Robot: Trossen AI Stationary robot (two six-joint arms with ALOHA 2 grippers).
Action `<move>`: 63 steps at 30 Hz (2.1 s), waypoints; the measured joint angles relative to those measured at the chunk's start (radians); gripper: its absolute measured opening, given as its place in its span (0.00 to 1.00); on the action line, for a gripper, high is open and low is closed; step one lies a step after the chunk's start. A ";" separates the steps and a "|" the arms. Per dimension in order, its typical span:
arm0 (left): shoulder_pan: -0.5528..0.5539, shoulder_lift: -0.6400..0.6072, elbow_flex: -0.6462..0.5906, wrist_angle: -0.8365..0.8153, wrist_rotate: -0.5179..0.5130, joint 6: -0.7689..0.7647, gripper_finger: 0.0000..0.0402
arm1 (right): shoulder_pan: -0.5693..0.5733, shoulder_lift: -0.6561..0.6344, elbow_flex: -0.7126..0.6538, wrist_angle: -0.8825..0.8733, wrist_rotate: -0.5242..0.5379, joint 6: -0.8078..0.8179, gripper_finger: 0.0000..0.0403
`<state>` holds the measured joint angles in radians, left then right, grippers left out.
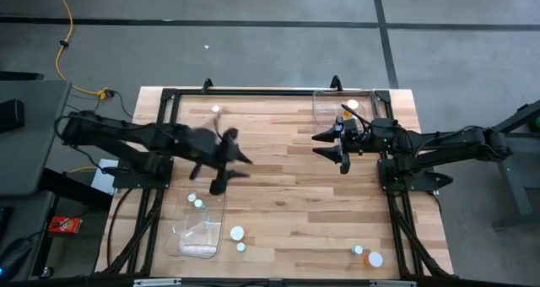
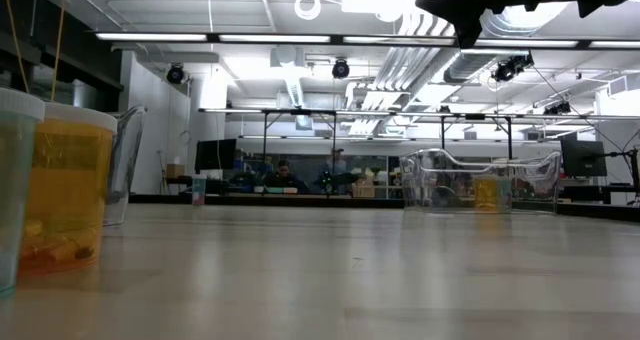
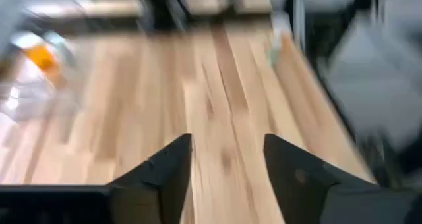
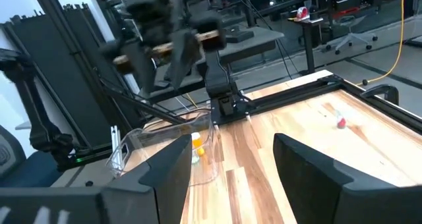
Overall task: Pick and place medicine bottles into bin by pill shape (circle, oval)
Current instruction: Put the large orange capsule bottle into the top transparent bin
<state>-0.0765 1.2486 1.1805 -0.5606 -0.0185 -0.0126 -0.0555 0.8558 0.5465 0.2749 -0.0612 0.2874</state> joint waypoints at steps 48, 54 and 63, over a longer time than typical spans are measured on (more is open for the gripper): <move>-0.314 0.613 0.300 -0.408 0.142 -0.010 0.63 | 0.000 0.000 0.000 -0.013 0.000 0.000 0.51; -0.335 0.613 0.300 -0.406 0.075 -0.044 0.63 | 0.000 0.000 0.000 -0.013 0.000 0.000 0.51; -0.398 0.612 0.300 -0.407 0.049 -0.074 0.63 | 0.000 0.000 0.000 -0.013 0.000 0.000 0.51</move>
<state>-0.4748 1.8610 1.4803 -0.9672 0.0305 -0.0864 -0.0555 0.8558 0.5468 0.2615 -0.0616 0.2874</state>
